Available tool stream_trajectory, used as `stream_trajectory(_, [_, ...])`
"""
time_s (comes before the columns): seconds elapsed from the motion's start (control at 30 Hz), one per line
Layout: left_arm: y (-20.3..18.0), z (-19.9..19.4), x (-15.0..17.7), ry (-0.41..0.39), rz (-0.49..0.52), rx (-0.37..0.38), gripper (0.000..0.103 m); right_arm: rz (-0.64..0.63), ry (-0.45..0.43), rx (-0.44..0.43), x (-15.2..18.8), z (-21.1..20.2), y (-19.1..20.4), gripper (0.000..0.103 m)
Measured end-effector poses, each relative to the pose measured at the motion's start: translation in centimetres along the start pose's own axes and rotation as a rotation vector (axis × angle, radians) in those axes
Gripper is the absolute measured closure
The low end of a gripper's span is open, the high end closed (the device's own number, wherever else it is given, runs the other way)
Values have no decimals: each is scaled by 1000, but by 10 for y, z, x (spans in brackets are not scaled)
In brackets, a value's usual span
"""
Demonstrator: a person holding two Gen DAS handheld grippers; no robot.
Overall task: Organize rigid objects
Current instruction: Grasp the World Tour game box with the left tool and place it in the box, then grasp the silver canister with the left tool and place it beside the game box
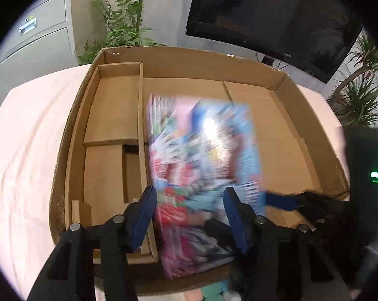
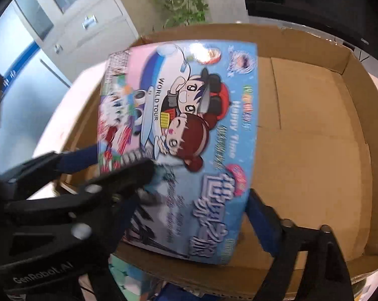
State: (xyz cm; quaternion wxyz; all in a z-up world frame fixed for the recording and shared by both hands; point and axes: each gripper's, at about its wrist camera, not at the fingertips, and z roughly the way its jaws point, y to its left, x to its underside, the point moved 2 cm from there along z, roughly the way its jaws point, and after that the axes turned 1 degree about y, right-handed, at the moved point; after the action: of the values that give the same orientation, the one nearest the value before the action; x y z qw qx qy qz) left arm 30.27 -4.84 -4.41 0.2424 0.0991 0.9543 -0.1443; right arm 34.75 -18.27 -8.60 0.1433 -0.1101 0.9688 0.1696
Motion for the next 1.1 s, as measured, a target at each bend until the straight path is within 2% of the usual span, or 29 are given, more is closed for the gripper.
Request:
stream_trajectory(0.03, [1, -4, 1, -10, -7, 34, 50, 20, 36, -10, 1, 10, -3, 35])
stream_trajectory(0.07, [1, -13, 3, -26, -10, 42, 50, 26, 58, -14, 2, 19, -7, 36])
stream_trajectory(0.13, [2, -23, 4, -49, -8, 23, 49, 24, 47, -17, 0, 22, -9, 36])
stream_trajectory(0.23, [5, -48, 15, -100, -21, 48, 50, -21, 46, 7, -7, 25, -2, 34])
stream_trajectory(0.3, [3, -75, 29, -168, -6, 39, 46, -36, 32, 1, 0, 18, 1, 34])
stream_trajectory(0.33, [1, -87, 33, -199, 4, 27, 45, -44, 10, -11, 5, 9, 0, 33])
stream_trajectory(0.37, [-1, -96, 35, -222, 12, 12, 37, -60, -37, -16, 6, -6, 9, 26])
stream_trajectory(0.4, [-2, -107, 39, -245, 17, -8, 20, -76, -90, -3, 14, -21, 10, 15])
stream_trajectory(0.43, [-4, -122, 48, -283, 20, -43, 15, -92, -152, 25, 24, -41, 9, 9])
stream_trajectory(0.47, [-5, -130, 51, -313, 21, -59, 14, -108, -224, 57, 40, -63, 6, 3])
stream_trajectory(0.5, [-6, -138, 55, -340, 27, -70, 14, -115, -268, 76, 53, -79, 3, 2])
stream_trajectory(0.63, [-20, -169, 81, -401, 78, -98, 16, -115, -345, 112, 130, -125, -17, 1])
stream_trajectory(0.67, [-24, -173, 88, -401, 91, -82, 37, -105, -346, 119, 149, -131, -23, 2])
stream_trajectory(0.7, [-27, -175, 92, -388, 109, -52, 97, -92, -336, 117, 163, -133, -27, 9])
stream_trajectory(0.73, [-35, -174, 97, -355, 119, -26, 97, -79, -320, 104, 180, -134, -30, 18])
stream_trajectory(0.77, [-39, -177, 104, -355, 107, -18, 98, -74, -304, 88, 191, -136, -36, 40])
stream_trajectory(0.8, [-42, -180, 110, -371, 104, -15, 98, -73, -296, 89, 199, -134, -38, 53])
stream_trajectory(0.83, [-47, -183, 116, -391, 106, -4, 97, -77, -288, 92, 210, -130, -38, 53])
stream_trajectory(0.87, [-52, -185, 122, -405, 98, 2, 86, -81, -275, 84, 218, -126, -38, 52])
stream_trajectory(0.9, [-56, -182, 126, -378, 87, -10, 41, -79, -260, 67, 220, -119, -36, 49])
stream_trajectory(0.93, [-58, -180, 128, -356, 75, -13, 14, -76, -251, 61, 229, -122, -34, 44])
stream_trajectory(0.97, [-59, -178, 133, -340, 48, -3, 1, -76, -245, 61, 236, -121, -33, 34])
stream_trajectory(1.0, [-60, -177, 139, -349, 25, 32, 1, -78, -246, 71, 238, -116, -31, 33])
stream_trajectory(1.1, [-64, -165, 152, -269, 9, 53, 1, -76, -213, 138, 242, -99, -34, 36])
